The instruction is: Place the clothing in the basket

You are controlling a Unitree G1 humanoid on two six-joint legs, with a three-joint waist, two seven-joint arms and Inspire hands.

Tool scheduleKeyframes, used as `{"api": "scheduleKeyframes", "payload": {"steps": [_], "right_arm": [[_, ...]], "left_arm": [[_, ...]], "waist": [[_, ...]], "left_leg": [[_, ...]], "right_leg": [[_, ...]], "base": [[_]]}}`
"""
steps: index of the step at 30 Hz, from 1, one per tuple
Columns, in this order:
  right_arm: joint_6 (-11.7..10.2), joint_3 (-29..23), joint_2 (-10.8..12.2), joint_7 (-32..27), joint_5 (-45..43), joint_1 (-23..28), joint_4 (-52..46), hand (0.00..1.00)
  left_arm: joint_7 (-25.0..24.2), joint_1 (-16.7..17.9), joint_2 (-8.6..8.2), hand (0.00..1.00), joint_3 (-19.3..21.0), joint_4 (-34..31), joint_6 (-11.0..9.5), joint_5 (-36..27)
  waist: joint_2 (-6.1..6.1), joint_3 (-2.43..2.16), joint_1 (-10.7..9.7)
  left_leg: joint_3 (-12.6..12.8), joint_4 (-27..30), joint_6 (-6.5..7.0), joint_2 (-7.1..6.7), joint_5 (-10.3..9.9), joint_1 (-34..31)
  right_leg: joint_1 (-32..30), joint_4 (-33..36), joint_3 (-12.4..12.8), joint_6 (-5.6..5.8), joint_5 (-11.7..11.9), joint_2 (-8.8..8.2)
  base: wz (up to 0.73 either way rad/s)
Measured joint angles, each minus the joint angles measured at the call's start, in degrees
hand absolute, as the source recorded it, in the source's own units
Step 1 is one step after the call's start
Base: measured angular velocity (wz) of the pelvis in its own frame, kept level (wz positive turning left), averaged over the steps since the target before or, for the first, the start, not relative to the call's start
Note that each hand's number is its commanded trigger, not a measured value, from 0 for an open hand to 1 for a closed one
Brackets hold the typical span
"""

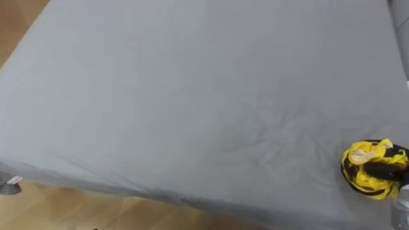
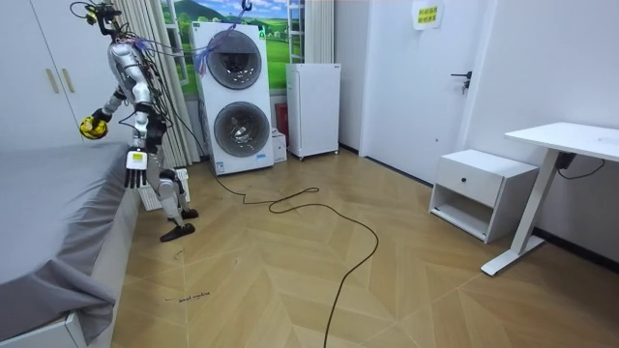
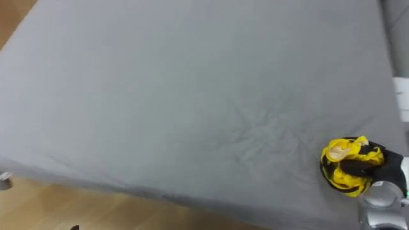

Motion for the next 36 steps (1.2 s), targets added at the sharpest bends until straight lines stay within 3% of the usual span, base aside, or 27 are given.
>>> {"api": "scheduleKeyframes", "payload": {"steps": [2,3,8,11,14,17,20,24,27,32,34,36], "right_arm": [[0.31,-0.42,0.35,0.59,0.37,2.92,-4.34,1.00],[0.37,-0.51,0.48,1.16,0.39,4.09,-6.17,1.00],[0.52,-3.62,2.43,0.78,0.11,6.05,-10.01,1.00],[0.49,-4.06,3.32,0.55,-0.03,9.09,-13.79,1.00],[0.53,-4.91,4.39,0.17,-0.12,11.78,-16.49,1.00],[0.52,-5.04,5.51,0.12,-0.12,15.27,-18.94,1.00],[0.57,-6.43,6.91,-0.15,-0.27,17.02,-19.03,1.00],[0.59,-8.09,8.83,0.88,-0.44,18.89,-18.97,1.00],[0.65,-10.53,10.21,1.77,-2.20,20.88,-17.34,1.00],[0.69,-11.86,10.69,2.66,-2.59,20.87,-11.16,1.00],[0.69,-12.04,10.73,2.90,-2.63,20.72,-9.15,1.00],[0.56,-12.03,10.80,2.95,-2.38,20.60,-8.07,1.00]], "left_arm": [[0.00,0.33,-0.23,0.00,-0.01,-0.17,0.04,-0.05],[0.02,0.45,-0.26,0.00,-0.06,-0.89,0.10,-0.04],[0.00,0.91,-0.52,0.00,-0.11,-0.92,0.18,-0.08],[0.00,1.32,-0.52,0.00,-0.09,-0.92,0.18,0.13],[-0.02,1.38,-0.52,0.00,-0.05,-0.97,0.46,2.04],[0.28,1.78,-0.51,0.00,0.03,-0.77,2.35,3.01],[0.20,2.96,-0.47,0.00,0.09,0.27,3.16,3.20],[-0.11,2.97,-0.54,0.00,0.15,0.84,5.47,3.85],[-0.13,3.04,-0.60,0.00,1.58,0.94,7.03,4.43],[0.39,4.91,-0.41,0.00,1.53,0.93,7.26,4.44],[0.93,5.39,-0.38,0.00,0.94,0.93,7.28,4.43],[1.41,5.40,-0.38,0.00,0.90,0.93,7.38,4.40]], "waist": [[0.09,-0.05,-0.22],[0.23,-0.07,-1.47],[0.89,-0.08,-3.66],[0.96,0.07,-4.86],[1.27,-0.07,-6.06],[1.32,0.00,-6.37],[1.73,0.53,-8.04],[2.88,0.54,-9.38],[3.21,0.48,-10.19],[3.50,0.64,-12.51],[3.98,0.79,-12.77],[4.36,1.08,-12.99]], "left_leg": [[0.94,-0.64,-0.02,0.09,-0.03,2.21],[0.95,-0.86,-0.14,0.23,-0.13,3.12],[4.02,-1.75,-0.22,0.91,-0.18,5.88],[5.73,-1.77,-0.49,1.54,-1.08,7.28],[7.29,-1.78,-0.65,2.08,-1.93,8.13],[9.53,-1.86,-0.78,2.38,-2.39,9.38],[10.44,-2.00,-0.87,2.29,-2.48,10.49],[12.91,-2.03,-0.97,2.62,-2.73,10.66],[13.32,-2.01,-0.97,2.77,-2.73,10.70],[13.47,-1.98,-1.29,3.29,-2.94,10.73],[15.88,-1.98,-1.46,3.68,-3.10,10.68],[16.64,-1.95,-1.46,3.97,-3.58,10.41]], "right_leg": [[1.41,-0.25,1.32,0.04,-0.02,0.13],[1.89,-0.36,1.89,0.02,-0.04,0.30],[2.86,-0.55,4.95,-0.12,0.11,0.95],[3.55,-0.53,6.57,-0.16,0.10,1.53],[3.56,-0.50,8.31,-0.24,0.19,1.88],[3.55,-0.32,10.41,-0.36,0.35,2.29],[3.53,-0.12,12.75,-0.31,0.36,2.33],[2.41,0.29,15.47,-0.20,0.51,2.97],[1.90,0.30,17.07,-0.24,0.84,3.31],[1.14,0.16,19.31,-0.29,1.58,4.14],[0.16,0.57,21.00,-0.16,1.87,4.65],[-1.13,1.77,21.96,-0.15,1.89,5.08]], "base": [[-0.33],[-0.23],[-0.32],[-0.29],[-0.33],[-0.47],[-0.38],[-0.30],[-0.27],[-0.25],[-0.34],[-0.33]]}}
